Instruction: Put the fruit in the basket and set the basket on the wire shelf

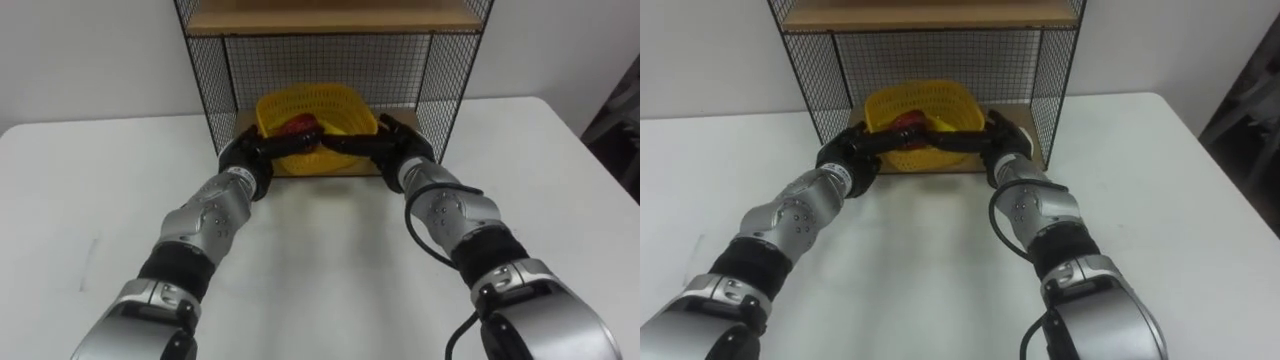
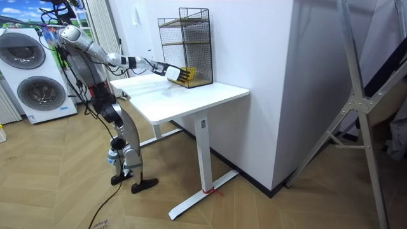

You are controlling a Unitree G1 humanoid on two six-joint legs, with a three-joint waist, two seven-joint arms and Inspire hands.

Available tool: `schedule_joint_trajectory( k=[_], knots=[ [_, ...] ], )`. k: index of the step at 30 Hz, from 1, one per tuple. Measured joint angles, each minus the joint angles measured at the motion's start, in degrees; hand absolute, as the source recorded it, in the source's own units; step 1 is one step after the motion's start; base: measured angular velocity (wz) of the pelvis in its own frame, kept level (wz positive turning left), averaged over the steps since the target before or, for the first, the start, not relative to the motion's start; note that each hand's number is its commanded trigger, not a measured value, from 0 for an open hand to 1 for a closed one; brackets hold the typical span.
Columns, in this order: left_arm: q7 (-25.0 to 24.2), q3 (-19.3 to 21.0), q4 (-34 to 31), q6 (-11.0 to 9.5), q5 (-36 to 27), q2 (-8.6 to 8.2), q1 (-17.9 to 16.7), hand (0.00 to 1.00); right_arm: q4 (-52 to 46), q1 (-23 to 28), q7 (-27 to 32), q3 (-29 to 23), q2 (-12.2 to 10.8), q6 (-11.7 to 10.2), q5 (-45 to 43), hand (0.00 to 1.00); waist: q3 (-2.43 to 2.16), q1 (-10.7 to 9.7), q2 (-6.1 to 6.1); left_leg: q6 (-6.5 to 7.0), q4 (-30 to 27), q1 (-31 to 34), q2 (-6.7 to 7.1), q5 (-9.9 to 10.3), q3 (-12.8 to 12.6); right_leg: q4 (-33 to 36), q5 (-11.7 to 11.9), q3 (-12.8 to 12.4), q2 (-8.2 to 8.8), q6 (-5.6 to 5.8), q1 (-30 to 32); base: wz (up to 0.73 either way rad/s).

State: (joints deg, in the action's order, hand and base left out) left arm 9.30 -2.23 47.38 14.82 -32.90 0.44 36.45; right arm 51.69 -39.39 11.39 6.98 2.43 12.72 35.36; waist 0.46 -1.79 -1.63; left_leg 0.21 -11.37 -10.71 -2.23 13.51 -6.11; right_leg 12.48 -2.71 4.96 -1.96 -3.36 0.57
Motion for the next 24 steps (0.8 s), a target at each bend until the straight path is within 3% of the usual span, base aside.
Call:
schedule_joint_trajectory(
  k=[11, 15, 17, 19, 24],
  knots=[
    [-1.51, 0.34, 0.02, 0.32, 2.63, 1.33, -0.03, 0.00, -0.08, -0.01, -2.82, -3.92, 1.38, -0.14, -3.21, 0.00, -0.20, -0.79, -0.30, -0.01, 0.02, 0.09, 0.03, -0.01, -0.15, 0.21, 0.01, -0.14, -0.05, -0.01, 0.30, -0.01],
    [-2.28, 0.32, -0.12, 1.18, 2.54, 3.47, -0.02, 0.00, -0.08, -0.02, -2.82, -4.45, 2.82, -0.14, -3.20, 0.00, -0.26, -0.90, -0.27, -0.04, 0.05, 0.36, 0.04, -0.02, -0.19, 0.23, 0.02, -0.26, -0.15, -0.02, 0.75, -0.02],
    [-2.29, 0.32, -0.13, 1.19, 2.43, 4.08, -0.02, 0.00, -0.09, -0.02, -2.81, -4.96, 3.18, -0.14, -3.17, 0.00, -0.41, -0.87, -0.27, -0.04, 0.04, 0.66, 0.04, -0.03, -0.28, 0.34, 0.04, -0.24, -0.16, -0.06, 1.12, 0.00],
    [-2.27, 0.32, -0.21, 1.20, 2.40, 4.64, 0.03, 0.00, -0.15, -0.04, -2.78, -5.14, 3.33, -0.14, -3.14, 0.00, -0.94, -0.96, -0.18, -0.06, 0.03, 1.20, 0.04, -0.06, -0.26, 0.45, 0.04, -0.24, -0.16, -0.07, 1.70, 0.00],
    [-2.23, 1.09, -1.03, 1.19, 2.15, 5.64, 0.83, 0.00, -0.44, -0.67, -2.75, -7.15, 3.44, -0.15, -2.74, 0.00, -1.17, -1.02, 0.04, -0.06, 0.11, 1.14, 0.05, -0.06, -0.18, 0.68, 0.05, -0.25, -0.04, -0.08, 1.76, 0.00]
  ],
)
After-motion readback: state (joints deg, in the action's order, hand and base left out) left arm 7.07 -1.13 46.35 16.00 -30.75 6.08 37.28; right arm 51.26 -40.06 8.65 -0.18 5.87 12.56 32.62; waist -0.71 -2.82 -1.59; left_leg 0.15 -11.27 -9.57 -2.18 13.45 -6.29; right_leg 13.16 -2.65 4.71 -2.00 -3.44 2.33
